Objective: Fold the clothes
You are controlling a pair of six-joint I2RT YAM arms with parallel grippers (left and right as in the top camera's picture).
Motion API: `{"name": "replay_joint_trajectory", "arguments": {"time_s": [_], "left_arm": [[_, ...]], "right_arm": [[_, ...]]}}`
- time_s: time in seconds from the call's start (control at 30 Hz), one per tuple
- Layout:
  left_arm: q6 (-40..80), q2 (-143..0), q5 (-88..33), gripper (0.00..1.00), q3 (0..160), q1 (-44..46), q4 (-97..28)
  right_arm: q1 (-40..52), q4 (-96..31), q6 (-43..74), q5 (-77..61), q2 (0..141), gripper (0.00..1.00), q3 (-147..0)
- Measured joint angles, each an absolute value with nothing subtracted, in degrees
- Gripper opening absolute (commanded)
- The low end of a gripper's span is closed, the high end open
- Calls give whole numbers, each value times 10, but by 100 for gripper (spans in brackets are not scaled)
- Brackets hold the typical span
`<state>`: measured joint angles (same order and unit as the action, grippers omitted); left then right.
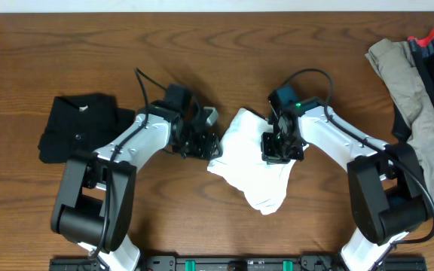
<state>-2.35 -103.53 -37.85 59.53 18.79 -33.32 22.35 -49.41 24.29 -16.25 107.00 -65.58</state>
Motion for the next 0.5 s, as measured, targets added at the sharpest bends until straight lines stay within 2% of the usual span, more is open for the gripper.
{"name": "replay_joint_trajectory", "arguments": {"time_s": [0.2, 0.3, 0.5], "left_arm": [[-27, -1035, -388, 23, 595, 237, -371], [-23, -1035, -390, 6, 595, 269, -378], [-10, -1035, -388, 7, 595, 324, -408]], "right_arm": [[194, -467, 215, -163, 1070, 2, -656], [177, -448, 197, -160, 1070, 4, -656], [154, -411, 161, -161, 1070, 5, -656]]}}
